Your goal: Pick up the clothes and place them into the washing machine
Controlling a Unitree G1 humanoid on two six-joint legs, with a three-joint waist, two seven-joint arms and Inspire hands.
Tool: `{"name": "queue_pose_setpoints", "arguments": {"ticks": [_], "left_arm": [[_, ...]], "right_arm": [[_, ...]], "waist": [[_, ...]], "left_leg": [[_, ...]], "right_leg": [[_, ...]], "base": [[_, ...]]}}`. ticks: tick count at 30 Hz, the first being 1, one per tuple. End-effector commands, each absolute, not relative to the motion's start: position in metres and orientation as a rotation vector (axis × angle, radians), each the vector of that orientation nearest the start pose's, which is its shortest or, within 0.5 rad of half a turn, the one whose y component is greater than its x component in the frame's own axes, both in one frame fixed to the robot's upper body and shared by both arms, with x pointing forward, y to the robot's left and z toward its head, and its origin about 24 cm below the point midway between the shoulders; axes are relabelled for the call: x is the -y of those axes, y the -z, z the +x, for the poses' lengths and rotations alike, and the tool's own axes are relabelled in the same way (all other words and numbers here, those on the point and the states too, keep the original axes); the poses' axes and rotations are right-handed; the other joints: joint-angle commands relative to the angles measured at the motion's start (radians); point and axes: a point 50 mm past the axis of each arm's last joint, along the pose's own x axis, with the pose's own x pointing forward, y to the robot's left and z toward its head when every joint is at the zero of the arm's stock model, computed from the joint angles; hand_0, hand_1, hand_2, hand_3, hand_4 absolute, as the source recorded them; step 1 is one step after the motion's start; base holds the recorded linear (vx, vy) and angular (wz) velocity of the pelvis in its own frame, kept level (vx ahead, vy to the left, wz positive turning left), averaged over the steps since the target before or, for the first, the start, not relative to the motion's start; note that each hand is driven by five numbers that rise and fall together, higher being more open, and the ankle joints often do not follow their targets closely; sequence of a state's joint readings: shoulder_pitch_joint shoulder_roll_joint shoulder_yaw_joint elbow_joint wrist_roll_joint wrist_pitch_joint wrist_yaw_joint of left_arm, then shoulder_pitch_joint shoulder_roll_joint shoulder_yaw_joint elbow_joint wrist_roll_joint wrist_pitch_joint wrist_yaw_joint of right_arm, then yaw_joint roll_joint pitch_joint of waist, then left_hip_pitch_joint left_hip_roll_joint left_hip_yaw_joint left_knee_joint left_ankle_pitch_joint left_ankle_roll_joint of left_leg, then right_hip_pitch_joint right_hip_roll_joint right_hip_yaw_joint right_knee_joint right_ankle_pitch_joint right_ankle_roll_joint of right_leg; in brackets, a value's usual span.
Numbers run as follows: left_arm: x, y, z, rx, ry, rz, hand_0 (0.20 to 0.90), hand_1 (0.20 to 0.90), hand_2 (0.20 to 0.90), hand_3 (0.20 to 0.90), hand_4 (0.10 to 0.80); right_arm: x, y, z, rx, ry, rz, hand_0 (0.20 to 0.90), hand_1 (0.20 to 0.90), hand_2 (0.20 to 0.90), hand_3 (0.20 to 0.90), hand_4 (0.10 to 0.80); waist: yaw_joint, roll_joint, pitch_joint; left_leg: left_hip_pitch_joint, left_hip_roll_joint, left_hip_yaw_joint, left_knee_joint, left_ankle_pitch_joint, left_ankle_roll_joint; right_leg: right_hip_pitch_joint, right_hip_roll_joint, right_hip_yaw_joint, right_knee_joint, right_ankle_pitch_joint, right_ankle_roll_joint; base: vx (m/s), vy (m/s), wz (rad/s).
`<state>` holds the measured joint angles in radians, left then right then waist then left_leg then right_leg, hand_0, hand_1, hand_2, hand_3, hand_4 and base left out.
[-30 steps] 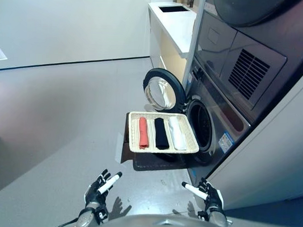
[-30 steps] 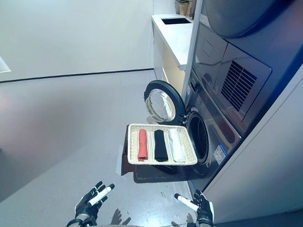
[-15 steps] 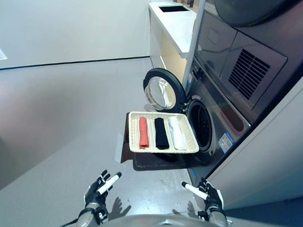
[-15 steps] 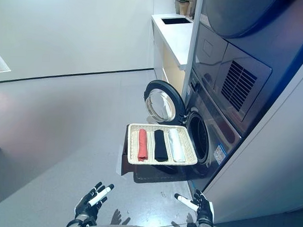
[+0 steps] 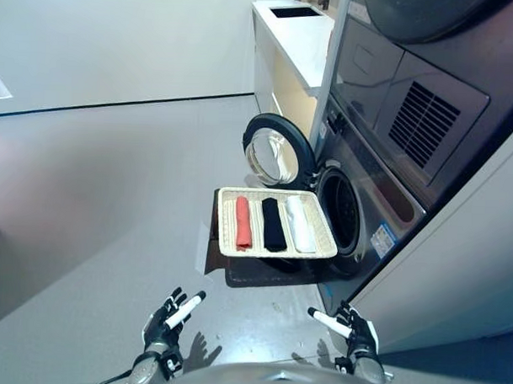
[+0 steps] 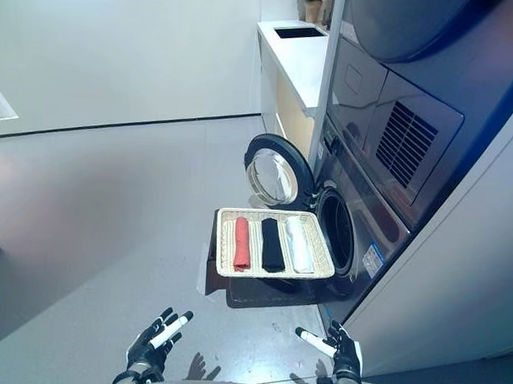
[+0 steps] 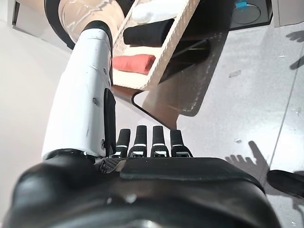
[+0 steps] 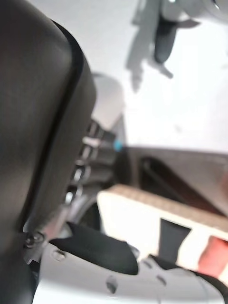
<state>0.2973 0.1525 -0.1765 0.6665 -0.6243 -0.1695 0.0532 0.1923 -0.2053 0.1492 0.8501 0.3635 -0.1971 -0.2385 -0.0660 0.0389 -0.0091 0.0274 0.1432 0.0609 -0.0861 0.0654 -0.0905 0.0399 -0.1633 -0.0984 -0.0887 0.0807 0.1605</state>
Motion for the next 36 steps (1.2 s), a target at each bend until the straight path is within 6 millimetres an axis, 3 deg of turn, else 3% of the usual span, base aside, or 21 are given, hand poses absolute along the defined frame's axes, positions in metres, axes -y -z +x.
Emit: {"name": "queue_pose_setpoints", "arguments": {"ticks": [1,6,11,17,21,23,25,28,30,31,36], "left_arm": [[-0.193,0.104,0.154,-0.567,-0.266,-0.356,0.900,0.900,0.900,0.900,0.800],[-0.194,0.103,0.156,-0.560,-0.263,-0.353,0.900,0.900,0.900,0.900,0.800],[-0.193,0.098,0.162,-0.533,-0.250,-0.349,0.900,0.900,0.900,0.900,0.800],[-0.195,0.091,0.170,-0.502,-0.231,-0.333,0.900,0.900,0.900,0.900,0.800],[-0.199,0.087,0.175,-0.490,-0.214,-0.300,0.900,0.900,0.900,0.900,0.800],[-0.205,0.084,0.179,-0.474,-0.219,-0.281,0.900,0.900,0.900,0.900,0.800],[-0.207,0.083,0.179,-0.470,-0.225,-0.284,0.900,0.900,0.900,0.900,0.800],[-0.207,0.083,0.178,-0.468,-0.231,-0.290,0.900,0.900,0.900,0.900,0.800],[-0.206,0.083,0.178,-0.463,-0.235,-0.294,0.900,0.900,0.900,0.900,0.800],[-0.206,0.083,0.177,-0.465,-0.242,-0.300,0.900,0.900,0.900,0.900,0.800],[-0.204,0.085,0.174,-0.474,-0.256,-0.314,0.900,0.900,0.900,0.900,0.800]], "right_arm": [[0.228,0.109,0.165,-0.615,0.397,-0.003,0.900,0.900,0.900,0.900,0.800],[0.229,0.109,0.166,-0.618,0.398,-0.001,0.900,0.900,0.900,0.900,0.800],[0.230,0.105,0.173,-0.594,0.406,0.014,0.900,0.900,0.900,0.900,0.800],[0.233,0.101,0.177,-0.578,0.408,0.011,0.900,0.900,0.900,0.900,0.800],[0.233,0.094,0.185,-0.539,0.400,0.015,0.900,0.900,0.900,0.900,0.800],[0.229,0.092,0.188,-0.529,0.392,0.029,0.900,0.900,0.900,0.900,0.800],[0.230,0.094,0.186,-0.536,0.400,0.040,0.900,0.900,0.900,0.900,0.800],[0.231,0.093,0.188,-0.531,0.403,0.046,0.900,0.900,0.900,0.900,0.800],[0.231,0.094,0.189,-0.533,0.406,0.045,0.900,0.900,0.900,0.900,0.800],[0.228,0.094,0.190,-0.534,0.404,0.045,0.900,0.900,0.900,0.900,0.800],[0.225,0.096,0.189,-0.550,0.395,0.040,0.900,0.900,0.900,0.900,0.800]], "waist": [[0.005,-0.031,0.077],[0.010,-0.034,0.083],[0.012,-0.045,0.076],[0.015,-0.062,0.076],[-0.010,-0.045,0.119],[-0.014,-0.035,0.141],[-0.020,-0.034,0.146],[-0.036,-0.036,0.152],[-0.051,-0.046,0.162],[-0.065,-0.053,0.167],[-0.094,-0.041,0.171]], "left_leg": [[0.069,-0.079,-0.039,-0.001,-0.097,0.044],[0.078,-0.084,-0.040,0.005,-0.102,0.057],[0.081,-0.100,-0.037,0.019,-0.117,0.069],[0.059,-0.149,-0.029,0.091,-0.174,0.108],[0.070,-0.172,-0.034,0.105,-0.187,0.148],[0.073,-0.171,-0.028,0.116,-0.193,0.156],[0.091,-0.174,-0.025,0.120,-0.212,0.153],[0.118,-0.171,-0.041,0.105,-0.228,0.142],[0.153,-0.173,-0.059,0.089,-0.249,0.131],[0.193,-0.170,-0.080,0.064,-0.260,0.122],[0.291,-0.129,-0.125,0.000,-0.271,0.094]], "right_leg": [[0.008,-0.003,0.027,0.060,-0.041,-0.003],[-0.004,-0.013,0.037,0.105,-0.054,-0.002],[0.003,-0.033,0.039,0.108,-0.043,0.016],[-0.043,-0.088,0.069,0.214,0.027,0.044],[-0.181,-0.096,0.121,0.437,0.140,0.020],[-0.227,-0.095,0.091,0.487,0.126,0.005],[-0.250,-0.096,0.018,0.419,0.076,0.003],[-0.269,-0.074,0.003,0.310,0.057,0.008],[-0.295,-0.061,0.019,0.175,0.100,0.028],[-0.337,-0.048,0.041,0.089,0.158,0.050],[-0.392,-0.018,0.056,0.054,0.211,0.066]], "base": [[0.021,0.046,0.03],[0.041,0.045,0.01],[0.060,0.068,0.00],[0.034,0.129,-0.02],[-0.035,0.215,-0.22],[-0.011,0.156,-0.13],[0.120,0.062,0.02],[0.151,-0.021,0.19],[0.272,-0.069,0.40],[0.260,-0.053,0.27],[0.265,-0.077,0.04]]}}
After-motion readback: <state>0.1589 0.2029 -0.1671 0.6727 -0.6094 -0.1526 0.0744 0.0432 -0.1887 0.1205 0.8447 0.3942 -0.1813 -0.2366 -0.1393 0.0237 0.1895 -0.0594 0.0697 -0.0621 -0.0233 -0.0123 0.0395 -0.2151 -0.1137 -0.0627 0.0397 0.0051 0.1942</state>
